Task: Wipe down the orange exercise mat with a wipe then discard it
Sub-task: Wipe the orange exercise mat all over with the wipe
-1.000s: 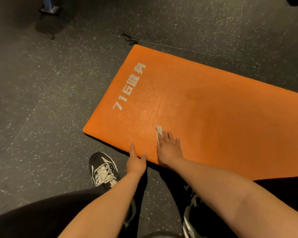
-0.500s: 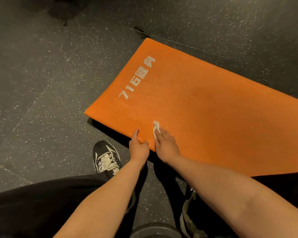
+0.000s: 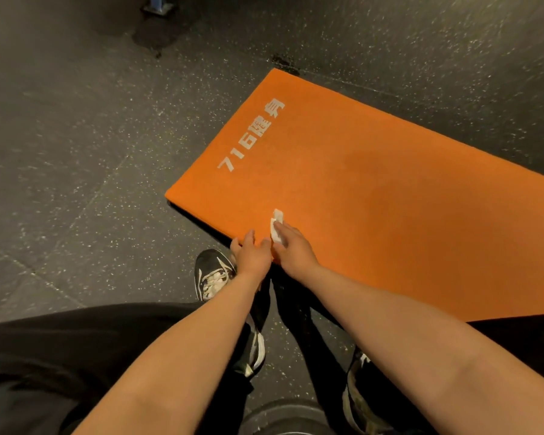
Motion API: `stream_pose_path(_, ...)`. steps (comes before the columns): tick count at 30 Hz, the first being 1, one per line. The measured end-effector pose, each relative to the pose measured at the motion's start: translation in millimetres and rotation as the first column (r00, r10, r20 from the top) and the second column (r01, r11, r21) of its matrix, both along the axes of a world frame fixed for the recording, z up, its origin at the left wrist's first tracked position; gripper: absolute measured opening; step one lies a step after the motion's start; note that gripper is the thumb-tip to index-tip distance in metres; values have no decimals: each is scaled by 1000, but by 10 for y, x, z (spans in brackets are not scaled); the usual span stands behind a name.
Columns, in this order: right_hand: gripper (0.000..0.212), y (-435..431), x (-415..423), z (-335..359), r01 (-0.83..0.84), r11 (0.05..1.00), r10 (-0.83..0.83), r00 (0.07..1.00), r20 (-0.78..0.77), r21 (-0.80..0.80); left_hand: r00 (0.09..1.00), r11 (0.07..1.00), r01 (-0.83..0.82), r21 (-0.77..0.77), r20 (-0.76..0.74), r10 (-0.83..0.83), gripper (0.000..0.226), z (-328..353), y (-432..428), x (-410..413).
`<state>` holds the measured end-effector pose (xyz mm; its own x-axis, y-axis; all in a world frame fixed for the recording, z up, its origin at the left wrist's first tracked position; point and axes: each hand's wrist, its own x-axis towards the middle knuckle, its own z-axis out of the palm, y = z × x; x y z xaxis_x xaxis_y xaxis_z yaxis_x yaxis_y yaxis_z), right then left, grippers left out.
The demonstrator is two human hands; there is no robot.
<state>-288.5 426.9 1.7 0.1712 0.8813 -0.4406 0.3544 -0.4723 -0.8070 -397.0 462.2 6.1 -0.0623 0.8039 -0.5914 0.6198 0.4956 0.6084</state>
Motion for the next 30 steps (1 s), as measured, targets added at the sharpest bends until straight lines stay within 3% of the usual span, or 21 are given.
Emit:
stream_pose_path(5, 58, -177, 22, 77, 78, 997, -77, 997, -23, 15, 948, 998, 60, -3, 314, -55, 34, 141, -113, 154)
stream_pose_path(8, 57, -268, 94, 162, 100, 995, -99, 995, -10, 28, 957, 999, 19, 27, 288, -26, 26, 148, -128, 191)
stream_pose_path(10, 51, -314, 154, 213, 142, 989, -142, 990, -14, 37, 947, 996, -86, -6, 310, 84, 22, 185, -152, 234)
stream_pose_path(13, 38, -344, 240, 294, 212, 977, -212, 977, 36, 17, 863, 960, -252, -122, 421, 280, 16, 276, -113, 321)
stream_pose_path(18, 13, -375, 344, 459, 316, 949, -316, 948, -45, -5, 894, 983, -176, -60, 409, 185, 15, 419, -110, 410)
stream_pose_path(22, 12, -464, 397, 548, 327, 944, -324, 944, -68, 41, 895, 975, -221, -27, 393, 213, 22, 433, -199, 400)
stream_pose_path(26, 19, -501, 471, 616, 366, 927, -364, 931, -43, 78, 850, 934, -353, -59, 396, 347, 22, 574, -317, 454)
stream_pose_path(30, 34, -479, 527, 660, 405, 914, -401, 913, -76, 36, 843, 967, -228, -115, 474, 255, 31, 673, -471, 637)
